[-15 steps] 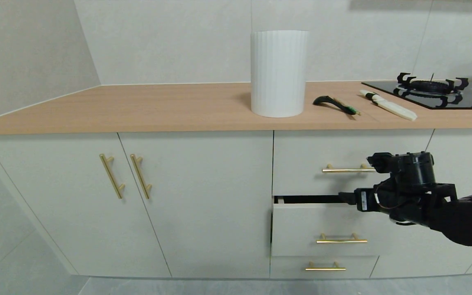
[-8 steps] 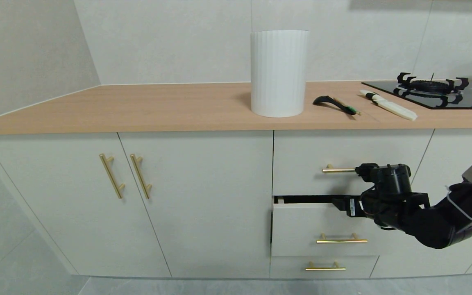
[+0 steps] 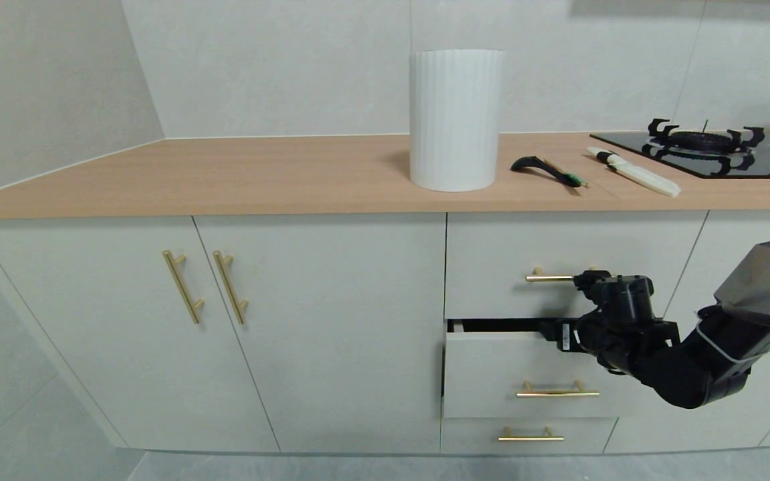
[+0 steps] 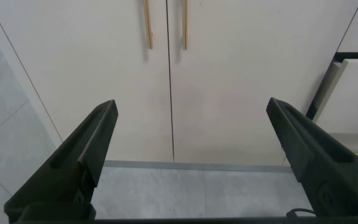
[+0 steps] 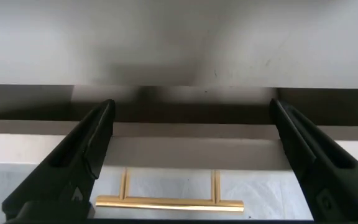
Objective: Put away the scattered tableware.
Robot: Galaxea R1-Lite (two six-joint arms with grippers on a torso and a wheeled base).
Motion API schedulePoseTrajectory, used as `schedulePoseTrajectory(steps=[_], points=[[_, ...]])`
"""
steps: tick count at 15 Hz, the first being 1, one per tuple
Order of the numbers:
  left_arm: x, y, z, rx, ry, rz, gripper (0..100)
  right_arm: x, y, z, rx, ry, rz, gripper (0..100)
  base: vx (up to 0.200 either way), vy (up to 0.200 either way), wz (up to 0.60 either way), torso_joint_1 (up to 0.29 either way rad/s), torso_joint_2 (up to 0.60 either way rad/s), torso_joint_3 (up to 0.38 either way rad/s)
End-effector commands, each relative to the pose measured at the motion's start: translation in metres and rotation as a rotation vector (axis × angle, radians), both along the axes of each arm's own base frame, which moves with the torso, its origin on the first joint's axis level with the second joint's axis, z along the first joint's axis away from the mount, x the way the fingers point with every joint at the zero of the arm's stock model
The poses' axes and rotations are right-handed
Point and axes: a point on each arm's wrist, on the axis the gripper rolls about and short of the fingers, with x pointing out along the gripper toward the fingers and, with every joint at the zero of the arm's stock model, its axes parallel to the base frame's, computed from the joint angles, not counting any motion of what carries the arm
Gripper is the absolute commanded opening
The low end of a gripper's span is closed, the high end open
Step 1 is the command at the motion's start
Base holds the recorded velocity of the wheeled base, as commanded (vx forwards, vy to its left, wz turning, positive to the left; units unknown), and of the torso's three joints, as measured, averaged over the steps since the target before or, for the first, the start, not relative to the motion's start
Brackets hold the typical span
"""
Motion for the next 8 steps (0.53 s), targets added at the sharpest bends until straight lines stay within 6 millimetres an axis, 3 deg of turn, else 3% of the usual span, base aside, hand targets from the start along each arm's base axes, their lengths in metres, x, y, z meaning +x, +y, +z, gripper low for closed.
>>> schedulePoseTrajectory(steps=[1, 6, 8], points=[[0.000, 0.000, 0.000, 0.000, 0.000, 0.001, 100, -0.002, 0.000, -0.005, -0.006, 0.034, 0.005, 100, 0.000, 0.000, 0.00, 0.000, 0.00, 0.000], [0.000, 0.000, 0.000, 0.000, 0.000, 0.001, 100, -0.004, -0.001, -0.003, -0.010, 0.054, 0.006, 100, 0.000, 0.000, 0.00, 0.000, 0.00, 0.000], [0.000, 0.000, 0.000, 0.000, 0.000, 0.002, 100, -0.016, -0.004, 0.015, -0.015, 0.088, 0.012, 100, 0.000, 0.000, 0.00, 0.000, 0.00, 0.000]])
